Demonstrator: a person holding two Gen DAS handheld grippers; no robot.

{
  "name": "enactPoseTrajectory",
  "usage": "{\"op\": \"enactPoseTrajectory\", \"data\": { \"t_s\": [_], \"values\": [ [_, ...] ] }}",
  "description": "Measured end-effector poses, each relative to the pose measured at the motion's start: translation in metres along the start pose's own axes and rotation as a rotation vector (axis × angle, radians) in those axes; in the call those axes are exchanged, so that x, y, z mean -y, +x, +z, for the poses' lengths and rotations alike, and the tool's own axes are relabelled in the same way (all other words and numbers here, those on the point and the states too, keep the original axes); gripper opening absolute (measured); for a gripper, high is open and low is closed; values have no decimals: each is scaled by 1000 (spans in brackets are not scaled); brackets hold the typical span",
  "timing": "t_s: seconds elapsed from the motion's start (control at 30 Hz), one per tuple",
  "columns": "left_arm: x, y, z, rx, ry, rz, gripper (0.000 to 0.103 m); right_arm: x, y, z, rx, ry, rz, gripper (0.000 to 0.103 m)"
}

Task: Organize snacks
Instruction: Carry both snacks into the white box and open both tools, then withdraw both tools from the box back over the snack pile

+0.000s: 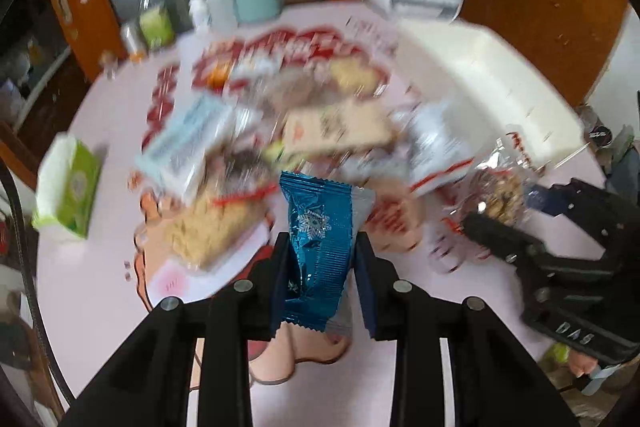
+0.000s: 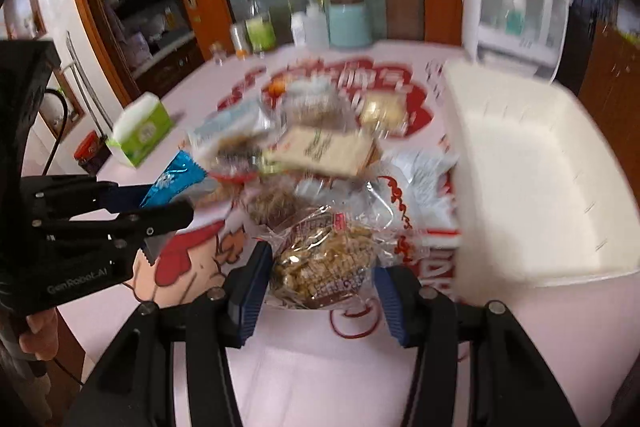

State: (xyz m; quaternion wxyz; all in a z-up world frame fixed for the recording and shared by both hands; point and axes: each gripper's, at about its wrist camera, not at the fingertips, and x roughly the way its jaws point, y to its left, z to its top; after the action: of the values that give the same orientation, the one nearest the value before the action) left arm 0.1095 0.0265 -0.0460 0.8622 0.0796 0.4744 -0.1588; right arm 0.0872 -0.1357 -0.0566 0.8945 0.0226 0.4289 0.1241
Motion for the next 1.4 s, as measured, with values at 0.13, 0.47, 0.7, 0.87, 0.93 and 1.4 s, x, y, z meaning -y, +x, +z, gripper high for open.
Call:
{"op": "enactPoseTrajectory", "data": {
  "t_s": [0.13,0.47,0.7,0.87,0.93,1.4],
  "values": [
    [29,-29,47,76,17,-11,29,21,-40,24,87,-2,-50,52],
    [119,-20,189,187,46,-4,29,132,-82,95,209,87,-353,52],
    [179,79,233,78,32,3,29,211,-24,101,32,179,-436,53],
    [205,149,227,-41,58,21,35,228,26,79,-144,174,-392,53],
    [208,162,223,-64,63,4,79,224,37,70,-187,147,-443,53],
    [186,131,194,-72,120,46,94,204,18,66,-114,178,-349,84]
  ]
}}
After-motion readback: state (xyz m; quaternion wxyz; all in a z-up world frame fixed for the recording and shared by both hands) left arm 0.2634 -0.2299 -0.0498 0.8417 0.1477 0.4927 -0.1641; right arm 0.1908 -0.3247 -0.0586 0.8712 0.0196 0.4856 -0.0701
